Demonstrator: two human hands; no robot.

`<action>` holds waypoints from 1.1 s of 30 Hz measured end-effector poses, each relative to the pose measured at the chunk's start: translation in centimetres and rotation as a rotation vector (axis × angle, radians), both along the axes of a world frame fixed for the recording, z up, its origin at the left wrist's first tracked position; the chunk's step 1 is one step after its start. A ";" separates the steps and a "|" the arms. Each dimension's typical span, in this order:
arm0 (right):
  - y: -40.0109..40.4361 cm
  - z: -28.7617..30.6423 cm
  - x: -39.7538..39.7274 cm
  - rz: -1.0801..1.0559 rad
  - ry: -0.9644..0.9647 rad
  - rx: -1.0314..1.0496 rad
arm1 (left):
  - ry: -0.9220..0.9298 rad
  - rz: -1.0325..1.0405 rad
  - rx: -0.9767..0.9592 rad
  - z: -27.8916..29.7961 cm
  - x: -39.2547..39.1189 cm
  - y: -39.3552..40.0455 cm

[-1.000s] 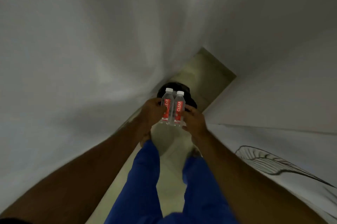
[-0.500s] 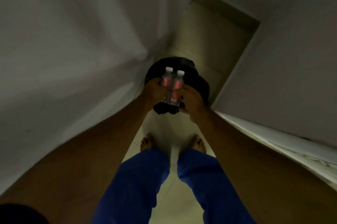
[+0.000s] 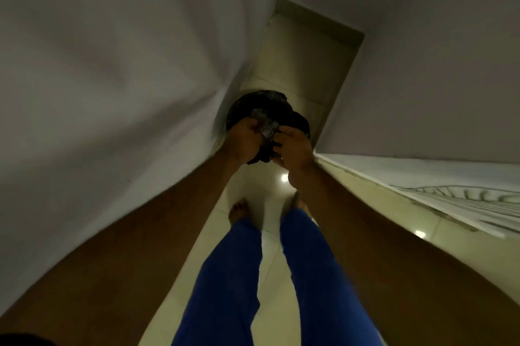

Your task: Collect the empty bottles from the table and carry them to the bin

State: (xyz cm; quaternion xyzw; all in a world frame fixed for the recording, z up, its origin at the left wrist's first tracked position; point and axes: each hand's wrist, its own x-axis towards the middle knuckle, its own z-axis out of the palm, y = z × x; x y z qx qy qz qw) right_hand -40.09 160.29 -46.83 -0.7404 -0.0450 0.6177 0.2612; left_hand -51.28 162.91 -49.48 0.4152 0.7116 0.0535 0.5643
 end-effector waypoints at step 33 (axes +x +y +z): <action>-73.4 50.1 -3.0 -1.434 -0.705 0.434 | -0.831 -1.412 0.171 50.2 13.9 -59.0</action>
